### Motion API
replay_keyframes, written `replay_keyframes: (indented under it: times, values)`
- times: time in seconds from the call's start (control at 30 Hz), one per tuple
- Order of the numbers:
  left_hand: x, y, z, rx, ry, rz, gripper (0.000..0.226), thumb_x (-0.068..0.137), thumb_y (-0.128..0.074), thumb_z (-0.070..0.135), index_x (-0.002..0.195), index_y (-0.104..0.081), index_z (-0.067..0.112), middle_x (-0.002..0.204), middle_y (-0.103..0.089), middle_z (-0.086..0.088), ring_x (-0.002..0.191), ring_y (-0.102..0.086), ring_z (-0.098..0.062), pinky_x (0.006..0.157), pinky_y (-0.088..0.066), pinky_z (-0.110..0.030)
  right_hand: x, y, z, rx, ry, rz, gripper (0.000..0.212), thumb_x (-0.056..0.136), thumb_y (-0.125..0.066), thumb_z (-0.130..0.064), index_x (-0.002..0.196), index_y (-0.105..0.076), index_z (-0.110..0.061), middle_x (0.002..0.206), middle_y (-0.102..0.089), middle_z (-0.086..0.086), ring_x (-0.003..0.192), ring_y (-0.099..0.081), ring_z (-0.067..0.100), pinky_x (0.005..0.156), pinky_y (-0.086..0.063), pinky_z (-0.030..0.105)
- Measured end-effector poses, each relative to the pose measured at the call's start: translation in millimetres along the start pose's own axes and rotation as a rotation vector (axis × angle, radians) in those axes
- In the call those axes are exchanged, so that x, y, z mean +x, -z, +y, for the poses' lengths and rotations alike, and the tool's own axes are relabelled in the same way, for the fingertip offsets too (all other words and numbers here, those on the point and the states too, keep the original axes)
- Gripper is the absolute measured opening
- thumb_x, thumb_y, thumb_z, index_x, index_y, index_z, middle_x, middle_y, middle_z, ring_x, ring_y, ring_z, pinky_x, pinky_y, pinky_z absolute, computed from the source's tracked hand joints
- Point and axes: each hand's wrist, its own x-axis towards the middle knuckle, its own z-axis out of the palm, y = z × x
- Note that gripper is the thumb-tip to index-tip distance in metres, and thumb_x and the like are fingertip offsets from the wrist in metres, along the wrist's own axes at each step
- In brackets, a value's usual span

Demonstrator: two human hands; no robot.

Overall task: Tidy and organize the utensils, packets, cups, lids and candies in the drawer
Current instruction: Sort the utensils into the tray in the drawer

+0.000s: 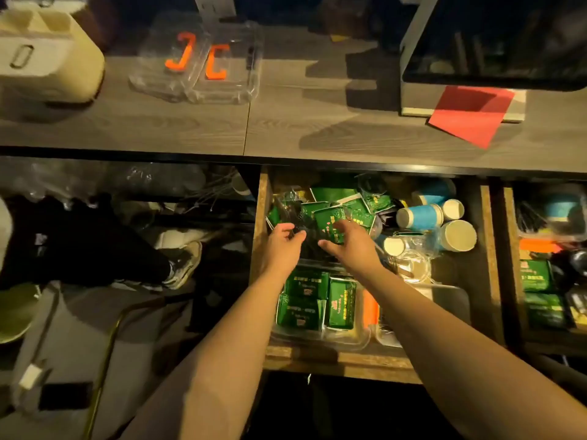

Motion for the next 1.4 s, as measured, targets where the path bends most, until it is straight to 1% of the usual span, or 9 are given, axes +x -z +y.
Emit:
replay_keyframes:
  times: [0.27,0.33,0.47,0.7,0.87,1.0,1.13,1.27,1.4]
  values:
    - [51,-27,-13,0.28,0.131,-0.038,0.054,0.098,-0.059,0.023,0.146,-0.039,0.01,0.147,-0.047,-0.014,0.131,-0.049,-0.031,0.094,-0.043,-0.033,29,-36,-2,-0.465,-0.011,-0.01,0.068,0.079,-0.072,-0.055,0.125,-0.053,-0.009,0.118,-0.056,0.01,0.111,-0.054,0.03,0.088,-0.048,0.039]
    - [56,-32,-17,0.295,0.168,-0.026,0.054,0.098,-0.06,0.022,0.146,-0.037,0.01,0.147,-0.047,-0.015,0.133,-0.048,-0.033,0.103,-0.043,-0.038,32,-41,0,-0.508,-0.001,-0.003,0.065,0.08,-0.071,-0.053,0.124,-0.052,-0.009,0.119,-0.057,0.01,0.111,-0.055,0.03,0.087,-0.047,0.04]
    - [61,-35,-18,0.241,0.214,0.024,0.054,0.095,-0.065,0.021,0.138,-0.035,0.008,0.141,-0.051,-0.015,0.125,-0.054,-0.033,0.09,-0.045,-0.035,39,-47,3,-0.549,-0.015,-0.03,0.057,0.084,-0.069,-0.041,0.126,-0.05,-0.008,0.122,-0.06,0.011,0.115,-0.054,0.03,0.091,-0.044,0.039]
    - [70,-35,-13,0.279,0.247,-0.059,0.042,0.094,-0.063,0.019,0.131,-0.048,0.005,0.132,-0.059,-0.016,0.114,-0.06,-0.033,0.09,-0.049,-0.039,47,-44,-2,-0.521,-0.026,-0.101,0.032,0.089,-0.062,-0.028,0.111,-0.059,-0.004,0.108,-0.067,0.014,0.106,-0.058,0.033,0.084,-0.044,0.037]
    - [69,-34,-6,0.212,0.234,-0.133,0.032,0.094,-0.058,0.015,0.125,-0.058,0.005,0.124,-0.063,-0.015,0.11,-0.059,-0.03,0.084,-0.045,-0.032,48,-40,-10,-0.371,-0.076,-0.174,0.016,0.087,-0.063,-0.021,0.088,-0.065,-0.005,0.083,-0.063,0.011,0.081,-0.063,0.032,0.068,-0.049,0.035]
    - [62,-35,1,0.116,0.254,-0.182,0.048,0.093,-0.054,0.017,0.138,-0.049,0.004,0.135,-0.056,-0.017,0.12,-0.054,-0.031,0.093,-0.045,-0.039,48,-35,-10,-0.141,-0.141,-0.146,0.022,0.088,-0.066,-0.022,0.085,-0.068,0.0,0.082,-0.067,0.015,0.076,-0.063,0.033,0.063,-0.049,0.034]
    - [50,-35,13,-0.031,0.237,-0.21,0.026,0.095,-0.046,0.009,0.118,-0.057,0.007,0.108,-0.059,-0.008,0.091,-0.052,-0.017,0.07,-0.036,-0.03,47,-24,-6,0.087,-0.139,-0.101,0.026,0.086,-0.073,-0.026,0.091,-0.07,0.0,0.084,-0.072,0.014,0.077,-0.068,0.028,0.068,-0.057,0.038]
    - [36,-36,17,-0.141,0.244,-0.202,0.037,0.095,-0.045,0.013,0.132,-0.05,0.009,0.123,-0.054,-0.005,0.111,-0.047,-0.019,0.09,-0.032,-0.036,40,-13,-9,0.175,-0.126,-0.06,0.024,0.087,-0.074,-0.028,0.092,-0.068,-0.005,0.079,-0.066,0.002,0.063,-0.058,0.007,0.048,-0.04,0.012]
    - [16,-39,10,-0.231,0.247,-0.123,0.014,0.09,-0.049,0.018,0.098,-0.059,0.013,0.095,-0.063,-0.007,0.093,-0.058,-0.024,0.083,-0.045,-0.036,22,-7,-7,0.259,-0.139,-0.058,0.02,0.092,-0.068,-0.024,0.096,-0.067,-0.005,0.084,-0.067,0.007,0.075,-0.062,0.019,0.063,-0.047,0.026]
